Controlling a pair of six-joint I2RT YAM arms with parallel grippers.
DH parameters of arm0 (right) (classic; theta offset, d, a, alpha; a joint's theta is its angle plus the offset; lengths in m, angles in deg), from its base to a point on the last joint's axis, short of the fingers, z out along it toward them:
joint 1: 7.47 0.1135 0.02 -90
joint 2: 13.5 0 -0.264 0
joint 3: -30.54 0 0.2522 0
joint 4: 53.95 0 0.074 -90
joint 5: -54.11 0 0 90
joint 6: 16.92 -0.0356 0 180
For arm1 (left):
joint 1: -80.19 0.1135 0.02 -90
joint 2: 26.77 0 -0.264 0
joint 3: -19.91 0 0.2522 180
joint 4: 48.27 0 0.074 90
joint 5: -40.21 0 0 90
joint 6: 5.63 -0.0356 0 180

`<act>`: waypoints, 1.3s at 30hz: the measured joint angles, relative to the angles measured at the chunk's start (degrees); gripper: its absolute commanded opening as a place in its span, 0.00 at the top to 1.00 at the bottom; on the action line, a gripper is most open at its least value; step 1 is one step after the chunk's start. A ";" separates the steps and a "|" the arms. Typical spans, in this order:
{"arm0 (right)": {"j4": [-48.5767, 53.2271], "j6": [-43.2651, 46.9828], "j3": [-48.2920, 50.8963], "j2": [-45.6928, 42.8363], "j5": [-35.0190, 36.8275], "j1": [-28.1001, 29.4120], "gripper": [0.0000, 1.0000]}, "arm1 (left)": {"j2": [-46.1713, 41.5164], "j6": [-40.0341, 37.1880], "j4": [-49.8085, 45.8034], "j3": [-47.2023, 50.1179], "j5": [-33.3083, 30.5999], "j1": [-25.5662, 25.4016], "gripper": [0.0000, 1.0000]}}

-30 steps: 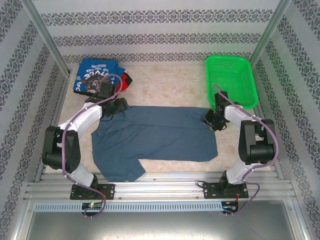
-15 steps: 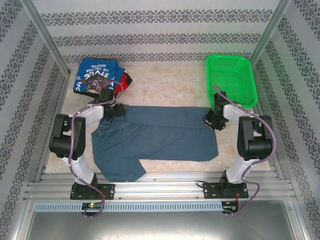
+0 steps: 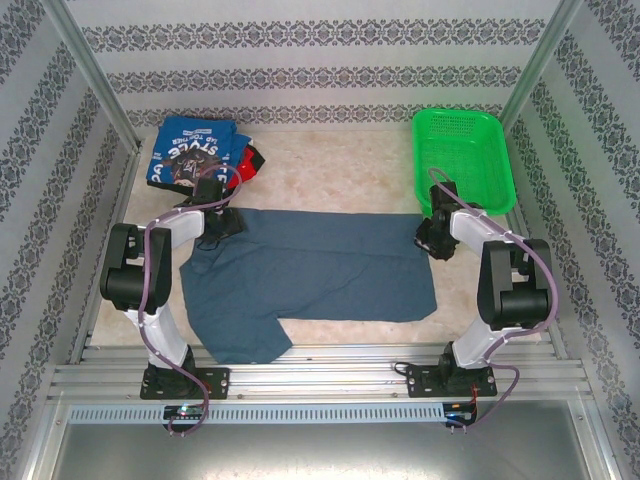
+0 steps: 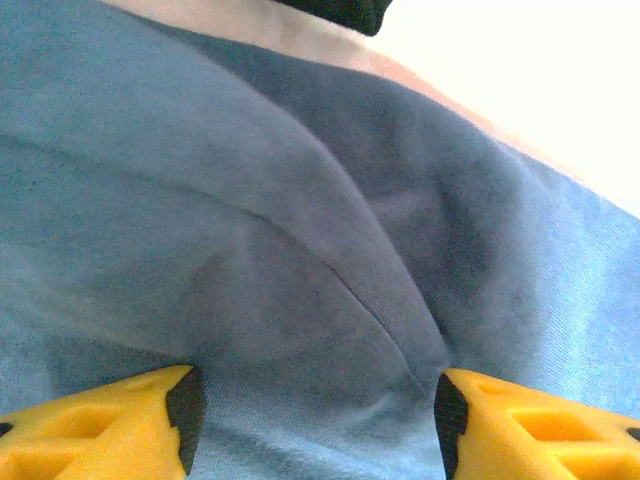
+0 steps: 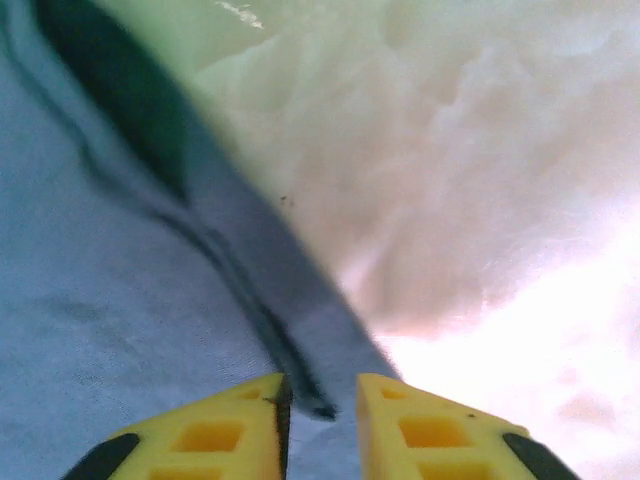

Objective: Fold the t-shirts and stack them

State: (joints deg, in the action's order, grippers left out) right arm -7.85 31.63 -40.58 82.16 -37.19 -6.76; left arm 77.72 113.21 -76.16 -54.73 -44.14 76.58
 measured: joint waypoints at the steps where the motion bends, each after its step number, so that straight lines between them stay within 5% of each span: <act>1: 0.11 -0.13 0.02 0.02 0.09 -0.11 0.63 | -0.07 -0.02 0.11 0.02 0.24 0.07 0.32; 8: 0.26 -0.26 0.02 -0.46 0.35 -0.20 0.53 | -3.82 0.02 -2.05 0.02 3.65 0.66 0.21; 15: -0.63 1.97 1.73 -9.33 -2.10 0.68 0.24 | -14.40 -1.79 -10.47 -2.54 4.66 0.20 0.22; 19: -2.58 4.39 3.69 -13.53 -6.16 1.46 0.12 | -13.46 -3.80 -14.23 -3.23 5.33 -0.13 0.24; 29: -6.60 10.43 6.54 -22.51 -14.29 4.81 0.08 | -2.95 -7.13 -18.40 -4.52 9.66 -0.13 0.27; 39: -6.91 11.87 6.51 -24.68 -16.17 4.81 0.07 | -5.35 -8.39 -14.08 2.62 17.31 -1.90 0.27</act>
State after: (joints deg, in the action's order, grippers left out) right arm -14.75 43.49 -34.07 57.48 -53.37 -1.95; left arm 72.36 104.81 -90.24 -52.11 -26.83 74.67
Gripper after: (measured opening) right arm 0.928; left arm 0.724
